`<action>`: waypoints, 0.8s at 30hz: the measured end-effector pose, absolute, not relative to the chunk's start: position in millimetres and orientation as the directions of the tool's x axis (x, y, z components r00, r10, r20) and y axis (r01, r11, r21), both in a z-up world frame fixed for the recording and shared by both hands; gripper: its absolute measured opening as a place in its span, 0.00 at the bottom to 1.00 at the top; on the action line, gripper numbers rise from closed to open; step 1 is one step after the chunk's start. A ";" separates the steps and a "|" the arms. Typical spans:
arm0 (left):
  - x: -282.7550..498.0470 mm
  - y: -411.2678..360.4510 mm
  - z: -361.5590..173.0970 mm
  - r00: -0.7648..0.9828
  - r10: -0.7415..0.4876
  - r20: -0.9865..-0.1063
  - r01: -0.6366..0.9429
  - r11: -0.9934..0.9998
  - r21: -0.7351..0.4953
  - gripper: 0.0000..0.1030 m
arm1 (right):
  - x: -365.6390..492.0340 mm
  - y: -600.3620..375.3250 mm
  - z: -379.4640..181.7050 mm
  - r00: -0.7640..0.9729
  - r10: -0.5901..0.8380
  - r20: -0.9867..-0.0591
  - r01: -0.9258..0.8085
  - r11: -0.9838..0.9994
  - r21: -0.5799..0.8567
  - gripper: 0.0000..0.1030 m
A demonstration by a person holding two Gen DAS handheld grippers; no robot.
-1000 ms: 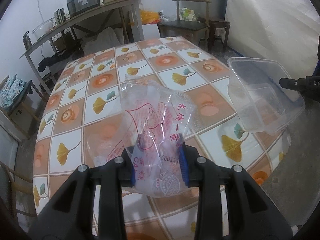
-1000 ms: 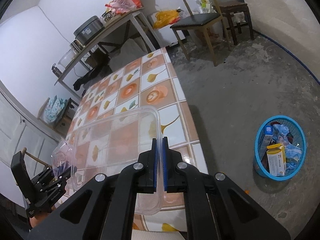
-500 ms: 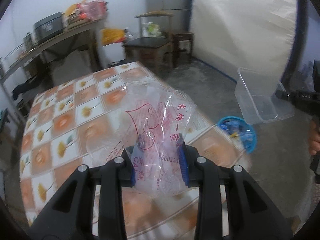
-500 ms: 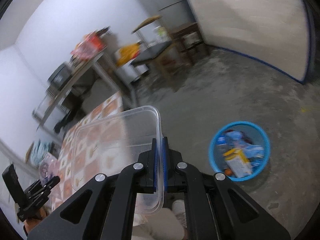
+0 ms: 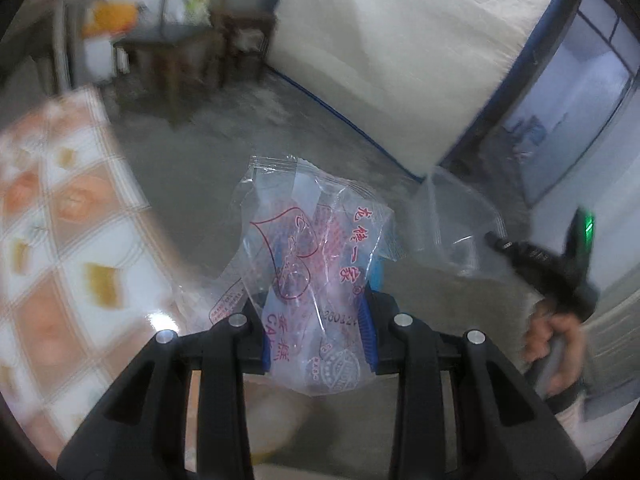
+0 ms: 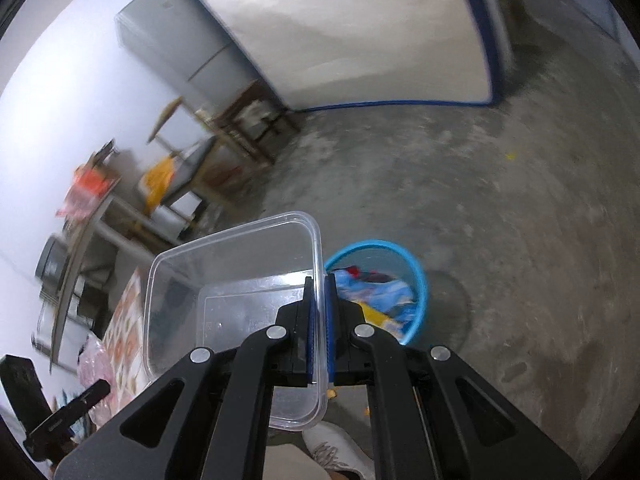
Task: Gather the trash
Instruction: 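Open the left tool over the basket to drop the bag while the right tool releases the container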
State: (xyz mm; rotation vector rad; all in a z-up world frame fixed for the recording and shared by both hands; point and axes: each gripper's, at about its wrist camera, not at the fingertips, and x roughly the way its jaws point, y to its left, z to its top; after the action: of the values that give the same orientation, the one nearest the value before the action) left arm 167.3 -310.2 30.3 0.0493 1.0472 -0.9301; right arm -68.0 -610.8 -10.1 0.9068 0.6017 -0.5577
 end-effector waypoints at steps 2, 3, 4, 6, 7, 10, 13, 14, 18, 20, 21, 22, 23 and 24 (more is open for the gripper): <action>168.4 -339.9 12.9 0.106 -0.643 -0.758 0.661 0.616 -0.430 0.31 | -75.1 -622.7 -23.6 0.693 -0.197 -0.693 0.689 0.464 0.557 0.05; 167.8 -348.4 7.9 0.095 -0.644 -0.759 0.660 0.611 -0.437 0.32 | -79.9 -630.6 -32.0 0.686 -0.206 -0.698 0.702 0.439 0.560 0.05; 166.1 -365.1 -3.2 0.086 -0.637 -0.766 0.659 0.613 -0.436 0.32 | -83.6 -637.0 -38.9 0.678 -0.213 -0.704 0.714 0.419 0.560 0.05; 165.8 -385.8 -24.0 0.065 -0.623 -0.780 0.643 0.623 -0.445 0.32 | -89.4 -649.2 -53.0 0.664 -0.221 -0.715 0.733 0.382 0.563 0.05; 167.5 -398.0 -40.9 0.039 -0.614 -0.788 0.615 0.637 -0.466 0.32 | -91.0 -654.7 -60.3 0.658 -0.221 -0.720 0.740 0.363 0.566 0.05; 174.5 -424.9 -86.8 -0.025 -0.584 -0.811 0.532 0.679 -0.506 0.32 | -93.1 -670.6 -85.6 0.642 -0.210 -0.738 0.758 0.315 0.571 0.05; 185.8 -447.5 -131.1 -0.053 -0.552 -0.832 0.477 0.718 -0.507 0.32 | -91.1 -680.7 -108.1 0.634 -0.188 -0.750 0.767 0.279 0.578 0.05; 191.7 -453.3 -143.9 -0.055 -0.546 -0.836 0.458 0.730 -0.507 0.32 | -89.6 -684.2 -115.1 0.631 -0.181 -0.754 0.769 0.271 0.579 0.05; 218.3 -470.3 -181.4 -0.023 -0.542 -0.840 0.431 0.753 -0.497 0.42 | -89.5 -690.3 -132.5 0.618 -0.160 -0.770 0.779 0.257 0.572 0.05; 228.4 -478.3 -197.9 -0.033 -0.538 -0.842 0.426 0.755 -0.499 0.55 | -87.1 -692.2 -141.1 0.610 -0.150 -0.778 0.785 0.252 0.566 0.05; 234.1 -481.9 -210.7 -0.037 -0.517 -0.855 0.413 0.772 -0.484 0.65 | -86.7 -693.0 -143.8 0.607 -0.146 -0.781 0.787 0.250 0.564 0.05; 237.2 -483.9 -220.0 -0.044 -0.497 -0.867 0.394 0.789 -0.472 0.70 | -85.3 -693.7 -146.5 0.603 -0.141 -0.785 0.789 0.247 0.562 0.05; 241.3 -482.8 -225.2 -0.054 -0.490 -0.870 0.375 0.797 -0.472 0.72 | -84.1 -694.6 -149.4 0.600 -0.137 -0.788 0.791 0.245 0.560 0.05; 243.6 -480.4 -231.2 -0.062 -0.487 -0.871 0.358 0.804 -0.475 0.72 | -83.0 -694.7 -152.0 0.595 -0.134 -0.792 0.795 0.244 0.556 0.05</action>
State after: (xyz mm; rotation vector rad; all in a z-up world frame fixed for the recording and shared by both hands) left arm 243.6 -480.4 -231.2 -0.1093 1.4797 -0.6936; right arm -83.0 -694.7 -152.0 1.1576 0.6952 -0.7092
